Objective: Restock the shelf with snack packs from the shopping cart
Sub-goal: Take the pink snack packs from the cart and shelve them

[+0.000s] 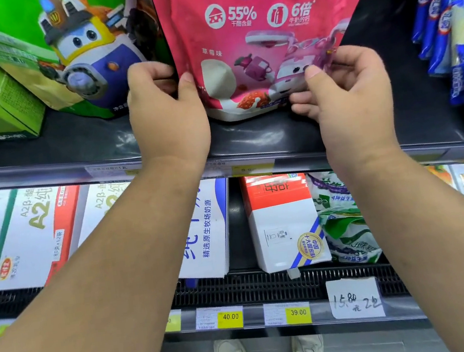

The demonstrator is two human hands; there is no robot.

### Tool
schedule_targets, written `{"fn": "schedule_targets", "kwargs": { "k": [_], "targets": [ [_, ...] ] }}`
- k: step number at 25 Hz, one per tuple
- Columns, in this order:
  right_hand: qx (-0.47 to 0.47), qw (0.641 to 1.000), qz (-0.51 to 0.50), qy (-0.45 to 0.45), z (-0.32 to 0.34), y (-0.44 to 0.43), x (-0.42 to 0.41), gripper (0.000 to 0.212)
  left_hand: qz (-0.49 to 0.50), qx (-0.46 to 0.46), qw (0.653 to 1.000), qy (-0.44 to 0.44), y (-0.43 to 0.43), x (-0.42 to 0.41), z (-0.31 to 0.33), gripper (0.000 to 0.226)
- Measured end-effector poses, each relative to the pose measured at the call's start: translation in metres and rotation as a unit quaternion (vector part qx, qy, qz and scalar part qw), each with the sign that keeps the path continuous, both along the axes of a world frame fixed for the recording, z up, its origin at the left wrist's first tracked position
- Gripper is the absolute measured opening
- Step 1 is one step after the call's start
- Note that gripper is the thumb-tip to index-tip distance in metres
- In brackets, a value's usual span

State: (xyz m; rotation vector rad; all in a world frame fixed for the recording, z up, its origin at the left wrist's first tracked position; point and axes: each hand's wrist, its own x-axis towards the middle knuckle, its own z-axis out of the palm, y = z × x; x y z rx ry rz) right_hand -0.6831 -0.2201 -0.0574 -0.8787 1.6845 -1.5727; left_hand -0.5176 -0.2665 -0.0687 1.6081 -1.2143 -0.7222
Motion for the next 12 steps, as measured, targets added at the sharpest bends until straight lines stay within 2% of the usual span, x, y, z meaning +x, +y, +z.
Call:
{"fn": "schedule_targets", "kwargs": {
  "k": [3,8,12],
  "targets": [
    [-0.018,1.0,-0.003,0.015,0.0,0.011,0.004,0.044,-0.016,-0.012,0.999,0.026,0.021,-0.007,0.007,0.03],
    [0.001,1.0,0.007,0.023,0.002,0.015,0.008,0.055,-0.062,-0.025,0.997,0.024,0.034,-0.011,0.006,0.029],
    [0.077,0.997,0.013,0.016,0.01,0.043,0.011,0.061,-0.054,0.057,0.995,0.064,0.058,0.0,0.019,0.033]
  ]
}}
